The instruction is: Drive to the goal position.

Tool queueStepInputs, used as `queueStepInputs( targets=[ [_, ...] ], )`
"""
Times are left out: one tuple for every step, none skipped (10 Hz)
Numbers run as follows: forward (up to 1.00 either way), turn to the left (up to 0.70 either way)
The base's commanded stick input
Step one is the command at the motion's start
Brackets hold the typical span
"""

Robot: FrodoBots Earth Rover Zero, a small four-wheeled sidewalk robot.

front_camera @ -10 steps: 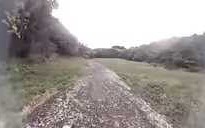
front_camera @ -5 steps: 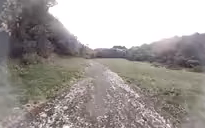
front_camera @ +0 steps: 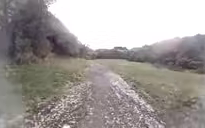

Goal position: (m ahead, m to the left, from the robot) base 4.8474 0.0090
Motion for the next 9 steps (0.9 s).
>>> queueStepInputs(
  targets=[
    [1.00,0.00],
    [1.00,0.00],
    [1.00,0.00],
    [1.00,0.00],
    [1.00,0.00],
    [1.00,0.00],
    [1.00,0.00],
    [1.00,0.00],
    [1.00,0.00]
  ],
)
